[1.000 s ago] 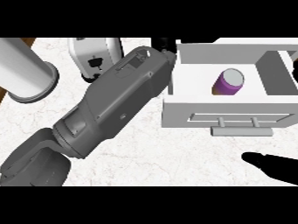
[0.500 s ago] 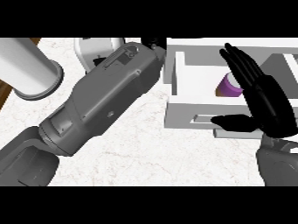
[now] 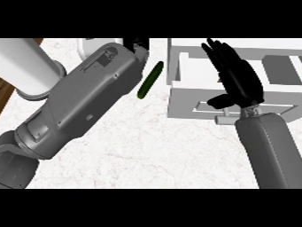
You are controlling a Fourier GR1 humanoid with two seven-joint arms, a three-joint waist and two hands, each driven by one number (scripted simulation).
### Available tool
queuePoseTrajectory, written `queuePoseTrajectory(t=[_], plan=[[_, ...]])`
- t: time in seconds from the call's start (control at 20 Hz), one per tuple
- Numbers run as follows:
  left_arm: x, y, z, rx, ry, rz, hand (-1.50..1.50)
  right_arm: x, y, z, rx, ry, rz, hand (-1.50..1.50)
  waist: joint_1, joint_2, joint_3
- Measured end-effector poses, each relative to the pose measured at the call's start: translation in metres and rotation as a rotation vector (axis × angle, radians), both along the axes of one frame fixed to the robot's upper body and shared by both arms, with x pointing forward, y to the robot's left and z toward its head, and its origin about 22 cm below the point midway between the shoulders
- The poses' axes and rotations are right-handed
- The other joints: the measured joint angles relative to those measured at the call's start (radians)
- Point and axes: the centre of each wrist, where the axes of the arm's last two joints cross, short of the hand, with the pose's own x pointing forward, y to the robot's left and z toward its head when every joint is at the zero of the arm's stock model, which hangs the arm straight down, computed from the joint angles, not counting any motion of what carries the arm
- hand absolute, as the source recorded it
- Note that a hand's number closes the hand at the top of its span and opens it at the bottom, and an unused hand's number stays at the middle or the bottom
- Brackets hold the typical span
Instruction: Pick up the can, place it into the drawer and close the drawer
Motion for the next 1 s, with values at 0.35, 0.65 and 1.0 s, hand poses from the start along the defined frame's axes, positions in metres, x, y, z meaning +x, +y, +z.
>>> queuePoseTrajectory(t=[0.35, 0.65, 1.0], plan=[[0.001, 0.031, 0.011, 0.000, -0.006, 0.016, -1.50, 0.033, 0.008, -0.033, -0.084, -0.015, -0.059, -1.50, 0.006, -0.002, -0.006], [-0.004, 0.052, 0.018, 0.010, -0.013, 0.016, -1.50, 0.054, 0.007, -0.043, -0.131, -0.078, -0.109, -1.50, 0.013, -0.008, -0.014], [-0.009, 0.061, 0.023, 0.001, -0.019, 0.019, -1.50, 0.073, 0.000, -0.044, -0.141, -0.143, -0.141, -1.50, 0.025, -0.001, -0.014]])
